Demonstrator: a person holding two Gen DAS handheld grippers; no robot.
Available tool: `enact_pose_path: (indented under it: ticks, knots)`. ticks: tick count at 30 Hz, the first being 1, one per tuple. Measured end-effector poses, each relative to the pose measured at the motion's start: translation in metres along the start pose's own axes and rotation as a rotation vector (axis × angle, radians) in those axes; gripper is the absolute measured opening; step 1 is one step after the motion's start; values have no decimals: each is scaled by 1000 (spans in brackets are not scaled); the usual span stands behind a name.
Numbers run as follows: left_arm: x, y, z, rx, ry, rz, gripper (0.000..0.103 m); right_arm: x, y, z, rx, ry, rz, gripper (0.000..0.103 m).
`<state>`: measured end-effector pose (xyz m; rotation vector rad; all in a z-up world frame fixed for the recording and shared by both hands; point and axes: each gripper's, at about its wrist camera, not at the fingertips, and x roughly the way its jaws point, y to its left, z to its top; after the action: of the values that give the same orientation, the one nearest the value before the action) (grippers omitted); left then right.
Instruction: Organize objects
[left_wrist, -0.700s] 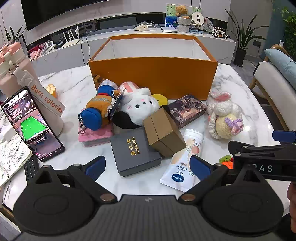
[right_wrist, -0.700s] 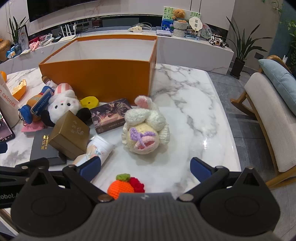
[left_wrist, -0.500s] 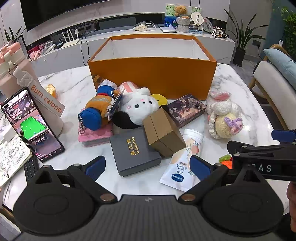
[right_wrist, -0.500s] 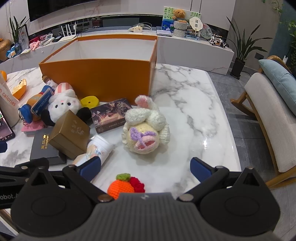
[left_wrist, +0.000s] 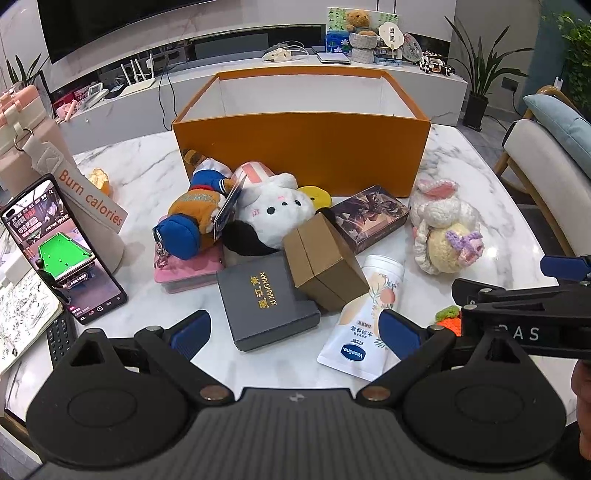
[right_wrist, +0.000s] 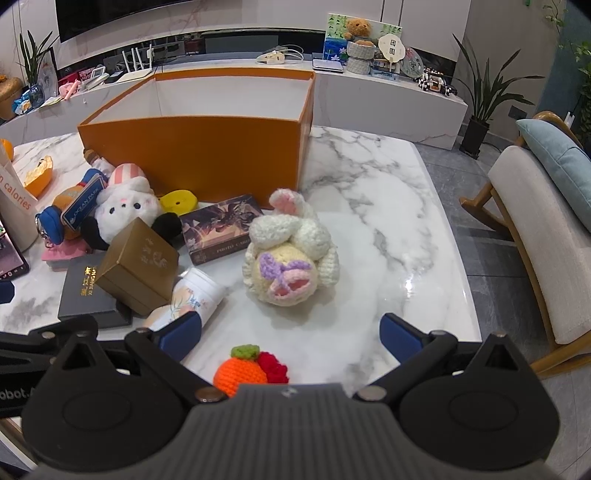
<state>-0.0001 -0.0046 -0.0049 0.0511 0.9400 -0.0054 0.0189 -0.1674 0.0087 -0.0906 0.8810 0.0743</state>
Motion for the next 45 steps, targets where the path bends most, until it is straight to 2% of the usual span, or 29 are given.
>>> enact_pose_path:
  ticks: [45]
  knots:
    - [0, -3, -1, 18, -5, -4, 103, 0, 2, -1, -3, -2, -3, 102]
